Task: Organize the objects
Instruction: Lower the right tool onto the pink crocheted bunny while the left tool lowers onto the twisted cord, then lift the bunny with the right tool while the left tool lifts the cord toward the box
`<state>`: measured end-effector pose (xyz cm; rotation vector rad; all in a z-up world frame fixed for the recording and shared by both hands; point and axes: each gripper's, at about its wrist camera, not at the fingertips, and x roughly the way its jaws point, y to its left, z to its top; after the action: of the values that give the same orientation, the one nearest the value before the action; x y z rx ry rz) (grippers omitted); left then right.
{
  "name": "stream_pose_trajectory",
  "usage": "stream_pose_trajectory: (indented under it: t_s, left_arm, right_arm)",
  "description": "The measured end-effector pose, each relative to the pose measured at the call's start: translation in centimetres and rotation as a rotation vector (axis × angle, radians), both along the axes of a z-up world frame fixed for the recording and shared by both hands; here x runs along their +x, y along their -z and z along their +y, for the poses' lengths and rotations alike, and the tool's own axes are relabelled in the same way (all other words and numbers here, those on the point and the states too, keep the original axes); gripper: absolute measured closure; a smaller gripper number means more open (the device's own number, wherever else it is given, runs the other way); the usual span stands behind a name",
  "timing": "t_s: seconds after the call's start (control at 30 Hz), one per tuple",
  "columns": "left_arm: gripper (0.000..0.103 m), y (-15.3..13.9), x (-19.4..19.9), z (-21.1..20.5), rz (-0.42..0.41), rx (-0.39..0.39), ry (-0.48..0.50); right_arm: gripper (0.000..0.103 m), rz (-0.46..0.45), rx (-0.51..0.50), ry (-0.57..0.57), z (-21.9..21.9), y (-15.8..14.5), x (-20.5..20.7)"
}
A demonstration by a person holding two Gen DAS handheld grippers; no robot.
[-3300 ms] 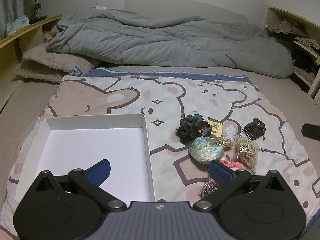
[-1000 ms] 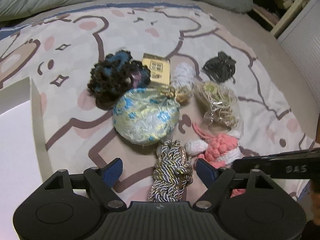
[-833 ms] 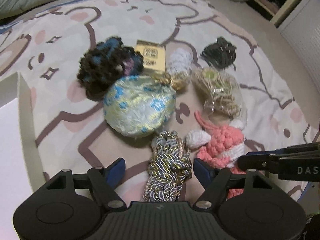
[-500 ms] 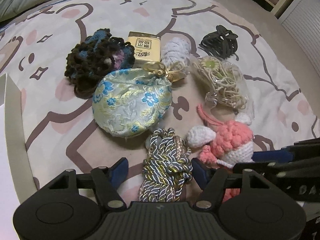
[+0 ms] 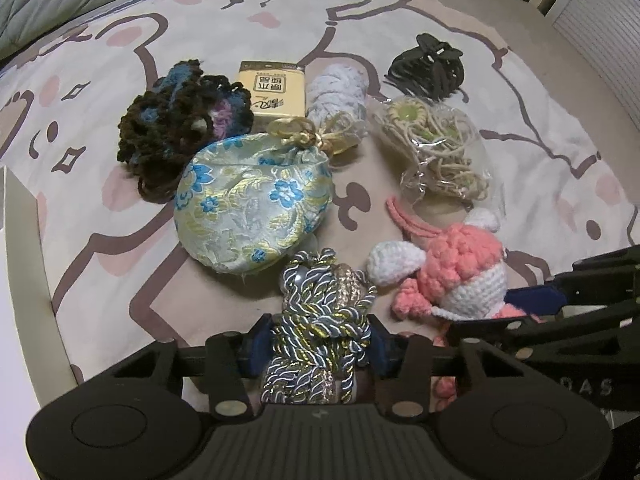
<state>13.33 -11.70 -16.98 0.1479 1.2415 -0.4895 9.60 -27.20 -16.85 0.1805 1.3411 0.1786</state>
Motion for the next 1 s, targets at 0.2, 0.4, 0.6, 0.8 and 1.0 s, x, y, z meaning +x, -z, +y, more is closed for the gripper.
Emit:
stream_pose_trajectory:
  t_s: [0.2,0.4,0.6,0.8,1.0]
  left_arm:
    - [0.055,-1.3,-0.5,1.0,-0.011,-0.033,-0.022]
    - [0.055,-3.1,-1.3,2.2,-0.041,-0.075,-0.046]
    - [0.055,-5.7,-2.3,3.2,-0.099,-0.128,-0.07]
    - [0.055,-8.5,-3.2,4.4,-0.189,-0.168,-0.125]
    - [0.055,-10.7,-4.0,5.5,-0.277,-0.197,-0.181]
  right_arm:
    - [0.067,-0.041,0.013,0.011,-0.5,-1.5,-0.1]
    - [0.068,-0.124,0.042,0.033,-0.7,-3.9,-0.5]
    - [0.068,-0.213,0.061,0.04,-0.3,-6.4,-1.4]
    - [0.068,-0.292,0.06,0.05,-0.1,-8.2,-2.1]
    - [0.068,-0.367,0.056,0.068,0.1,-9.2,-2.3]
